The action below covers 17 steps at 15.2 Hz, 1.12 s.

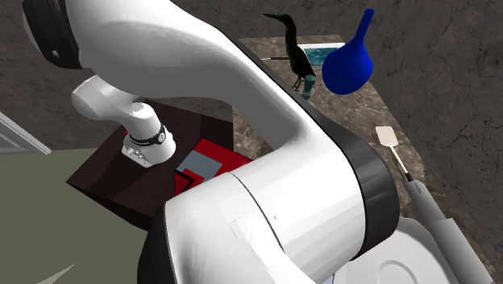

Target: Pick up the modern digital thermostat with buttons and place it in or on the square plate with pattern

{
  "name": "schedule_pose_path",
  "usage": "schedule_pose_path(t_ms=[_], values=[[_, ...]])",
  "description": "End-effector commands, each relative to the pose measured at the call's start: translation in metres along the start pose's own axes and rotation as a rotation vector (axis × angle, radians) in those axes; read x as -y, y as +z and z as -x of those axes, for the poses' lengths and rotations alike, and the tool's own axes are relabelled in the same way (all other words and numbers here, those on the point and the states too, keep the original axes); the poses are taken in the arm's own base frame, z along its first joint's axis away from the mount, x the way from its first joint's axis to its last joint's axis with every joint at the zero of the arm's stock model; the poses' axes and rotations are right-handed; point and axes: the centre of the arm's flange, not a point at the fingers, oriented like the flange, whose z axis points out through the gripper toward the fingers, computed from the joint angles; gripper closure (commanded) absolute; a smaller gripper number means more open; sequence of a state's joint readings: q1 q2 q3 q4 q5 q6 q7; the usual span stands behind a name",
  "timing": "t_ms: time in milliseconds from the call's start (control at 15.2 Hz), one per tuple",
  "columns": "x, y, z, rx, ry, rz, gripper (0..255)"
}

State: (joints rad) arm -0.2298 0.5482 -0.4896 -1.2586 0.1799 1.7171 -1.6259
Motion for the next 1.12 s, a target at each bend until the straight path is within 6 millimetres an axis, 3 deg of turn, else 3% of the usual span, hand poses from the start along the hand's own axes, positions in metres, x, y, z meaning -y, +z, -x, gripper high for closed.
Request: schedule_pose_path(t_ms=[0, 66, 132, 462, 726, 1056], values=[[0.0, 0.007, 0.001, 0.003, 0.002, -0.013, 255], [0.0, 0.007, 0.001, 0.003, 0.002, -0.013, 255], [0.0, 0.005, 0.001, 0.003, 0.002, -0.013, 0], [0.0, 0.007, 0.001, 0.003, 0.002, -0.013, 0], [-0.001, -0.043, 0.001, 0.003, 0.002, -0.013, 0], [-0.001, -0.043, 0.001, 0.003, 0.002, -0.013, 0]])
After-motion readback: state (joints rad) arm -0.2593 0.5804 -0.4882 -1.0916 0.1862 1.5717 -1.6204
